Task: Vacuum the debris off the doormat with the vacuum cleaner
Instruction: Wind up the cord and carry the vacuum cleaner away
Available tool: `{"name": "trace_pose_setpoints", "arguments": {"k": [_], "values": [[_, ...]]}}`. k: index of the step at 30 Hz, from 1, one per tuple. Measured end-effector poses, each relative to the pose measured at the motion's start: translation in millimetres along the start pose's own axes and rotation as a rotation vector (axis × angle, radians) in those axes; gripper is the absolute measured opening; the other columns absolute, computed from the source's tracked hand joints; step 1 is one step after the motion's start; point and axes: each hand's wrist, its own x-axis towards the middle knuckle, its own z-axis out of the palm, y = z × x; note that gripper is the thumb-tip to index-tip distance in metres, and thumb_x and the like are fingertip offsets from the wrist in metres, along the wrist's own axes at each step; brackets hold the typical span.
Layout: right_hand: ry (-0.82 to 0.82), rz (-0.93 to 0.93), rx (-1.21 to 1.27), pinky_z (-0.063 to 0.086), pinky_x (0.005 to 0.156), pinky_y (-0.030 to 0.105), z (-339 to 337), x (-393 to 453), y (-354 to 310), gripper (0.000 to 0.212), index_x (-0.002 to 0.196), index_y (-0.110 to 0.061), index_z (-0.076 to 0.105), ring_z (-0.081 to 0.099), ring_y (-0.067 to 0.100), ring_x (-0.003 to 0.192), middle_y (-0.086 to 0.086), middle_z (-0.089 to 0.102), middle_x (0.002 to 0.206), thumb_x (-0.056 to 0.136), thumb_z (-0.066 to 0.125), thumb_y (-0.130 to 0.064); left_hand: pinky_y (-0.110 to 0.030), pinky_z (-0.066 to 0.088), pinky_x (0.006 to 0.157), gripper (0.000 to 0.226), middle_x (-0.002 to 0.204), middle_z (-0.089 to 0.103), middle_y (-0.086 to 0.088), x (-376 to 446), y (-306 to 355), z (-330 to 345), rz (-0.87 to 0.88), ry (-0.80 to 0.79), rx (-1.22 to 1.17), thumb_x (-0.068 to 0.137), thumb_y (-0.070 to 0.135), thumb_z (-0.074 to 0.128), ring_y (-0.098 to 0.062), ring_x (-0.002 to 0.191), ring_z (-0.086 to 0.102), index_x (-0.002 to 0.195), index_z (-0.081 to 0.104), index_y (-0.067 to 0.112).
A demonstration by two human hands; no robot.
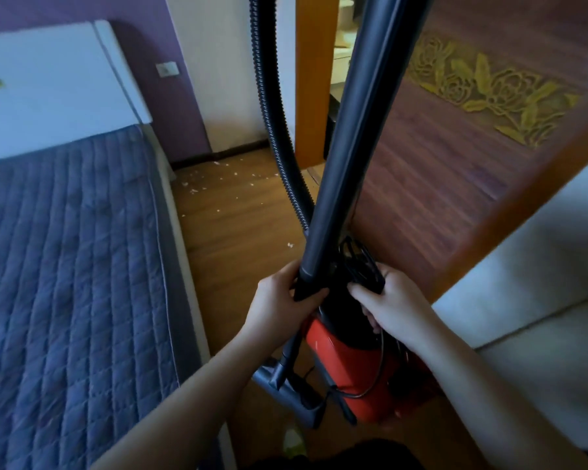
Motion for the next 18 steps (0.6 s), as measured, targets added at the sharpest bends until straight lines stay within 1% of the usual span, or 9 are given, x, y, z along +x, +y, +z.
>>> {"name": "trace_pose_setpoints", "arguments": {"k": [3, 5, 7, 9, 11, 13, 15, 18], "values": [[-0.026, -0.026, -0.002, 0.051, 0.046, 0.03, 0.3, 46.2, -18.4, 0.004, 0.09, -0.025, 0.063, 0.059, 0.015, 0.044, -0.002, 0.06, 0.053, 0.09, 0.064, -0.029, -0.006, 0.049, 0.077, 0.031, 0.097, 0.07, 0.018, 42.8, -5.7, -22.9, -0.016, 0.048, 0.022, 0.083, 0.027, 0.077, 0.013, 0.096, 0.06, 0.113, 0.066, 0.029], [-0.037, -0.034, -0.018, 0.05, 0.045, 0.029, -0.3, 82.2, -28.9, 0.004, 0.088, -0.025, 0.063, 0.059, 0.015, 0.043, -0.002, 0.059, 0.052, 0.09, 0.064, -0.028, -0.011, 0.052, 0.077, 0.03, 0.097, 0.07, 0.017, 70.7, -9.4, -32.1, -0.034, 0.067, 0.032, 0.084, 0.029, 0.075, 0.01, 0.094, 0.061, 0.112, 0.065, 0.032], [-0.048, -0.049, -0.02, 0.049, 0.044, 0.03, 0.8, 118.9, -38.5, 0.006, 0.085, -0.023, 0.062, 0.058, 0.016, 0.042, -0.001, 0.059, 0.051, 0.089, 0.064, -0.028, -0.012, 0.052, 0.075, 0.031, 0.095, 0.07, 0.017, 100.3, -15.0, -37.4, -0.054, 0.106, 0.035, 0.083, 0.029, 0.075, 0.008, 0.092, 0.062, 0.112, 0.065, 0.034], [-0.074, -0.083, -0.041, 0.05, 0.042, 0.032, 1.2, 159.1, -46.2, 0.01, 0.086, -0.02, 0.064, 0.06, 0.023, 0.043, 0.006, 0.063, 0.054, 0.089, 0.064, -0.03, -0.008, 0.05, 0.07, 0.031, 0.093, 0.07, 0.018, 131.1, -21.0, -39.8, -0.079, 0.147, 0.032, 0.082, 0.029, 0.077, 0.009, 0.09, 0.062, 0.11, 0.065, 0.037], [-0.105, -0.104, -0.063, 0.051, 0.044, 0.033, 0.4, 198.6, -52.1, 0.013, 0.09, -0.018, 0.065, 0.065, 0.03, 0.052, 0.015, 0.067, 0.065, 0.09, 0.064, -0.031, -0.005, 0.046, 0.068, 0.032, 0.091, 0.07, 0.019, 163.8, -28.0, -41.2, -0.104, 0.176, 0.022, 0.081, 0.027, 0.078, 0.011, 0.089, 0.062, 0.108, 0.064, 0.04], [-0.15, -0.118, -0.064, 0.052, 0.048, 0.032, -3.1, 236.0, -58.7, 0.012, 0.093, -0.02, 0.066, 0.067, 0.027, 0.059, 0.014, 0.07, 0.072, 0.09, 0.064, -0.032, -0.004, 0.046, 0.069, 0.033, 0.093, 0.07, 0.019, 195.3, -32.8, -44.4, -0.13, 0.192, 0.013, 0.082, 0.025, 0.078, 0.011, 0.091, 0.062, 0.108, 0.065, 0.038], [-0.188, -0.126, -0.059, 0.051, 0.049, 0.028, -8.4, 271.7, -65.1, 0.01, 0.096, -0.024, 0.066, 0.067, 0.019, 0.059, 0.009, 0.071, 0.073, 0.091, 0.064, -0.032, -0.005, 0.047, 0.07, 0.032, 0.095, 0.071, 0.018, 227.9, -34.8, -49.7, -0.156, 0.2, 0.018, 0.082, 0.024, 0.079, 0.01, 0.092, 0.063, 0.108, 0.065, 0.036], [-0.235, -0.172, -0.094, 0.054, 0.054, 0.029, -15.3, 323.0, -79.4, 0.003, 0.093, -0.033, 0.062, 0.065, 0.009, 0.057, 0.0, 0.07, 0.074, 0.091, 0.063, -0.035, -0.012, 0.052, 0.074, 0.032, 0.095, 0.071, 0.018, 270.0, -37.6, -61.8, -0.18, 0.253, 0.035, 0.08, 0.025, 0.08, 0.007, 0.092, 0.065, 0.104, 0.064, 0.038]]}}
